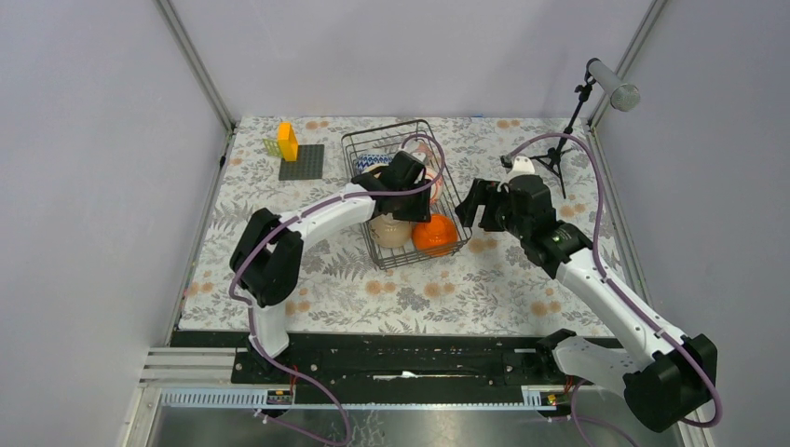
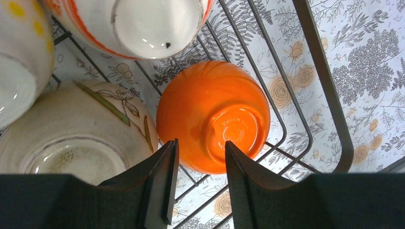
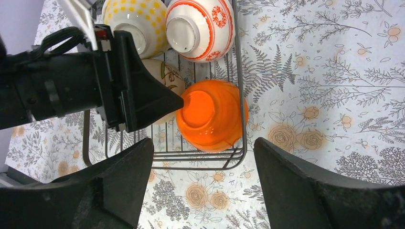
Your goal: Unload the bowls from the dish rack
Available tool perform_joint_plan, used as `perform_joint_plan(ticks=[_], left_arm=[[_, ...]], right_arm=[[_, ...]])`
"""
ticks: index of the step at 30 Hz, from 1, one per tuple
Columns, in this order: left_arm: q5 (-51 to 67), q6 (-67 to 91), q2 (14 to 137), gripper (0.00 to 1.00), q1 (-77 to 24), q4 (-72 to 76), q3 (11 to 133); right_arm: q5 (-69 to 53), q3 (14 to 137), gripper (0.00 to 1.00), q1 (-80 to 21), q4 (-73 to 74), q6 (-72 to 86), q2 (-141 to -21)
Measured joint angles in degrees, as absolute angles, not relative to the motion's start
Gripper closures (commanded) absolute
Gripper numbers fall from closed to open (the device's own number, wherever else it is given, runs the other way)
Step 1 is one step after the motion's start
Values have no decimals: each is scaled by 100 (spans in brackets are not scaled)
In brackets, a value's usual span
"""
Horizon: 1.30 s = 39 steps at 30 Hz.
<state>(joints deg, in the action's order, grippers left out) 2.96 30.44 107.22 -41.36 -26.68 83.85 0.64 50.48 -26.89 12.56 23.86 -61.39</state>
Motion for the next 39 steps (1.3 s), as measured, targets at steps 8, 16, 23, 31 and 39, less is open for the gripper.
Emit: perform_joint_plan(ticks=[8,16,23,31,39], left_arm=[[381,3050,11045,66,-4136,-2602,8554],[482,3144,11100,95,-4136,-2580,8584],[541,3148,11072,100,-4132,-2635,8608],[1059,3444,10956,100,-3909,-2735,8488],[1356,3607,10731,99,-3489,-2738,8346]], right_arm=[[106,5026,14,-2689,1474,2375,-6090],[150,4980,14,-2689,1500,2357,-5924],[99,4980,14,-2689,1496,2373,-6053],[-311,5048,15,-2689,1457,2405,-6578],[-574,5435,14,-2689,1428,2403,-7168]])
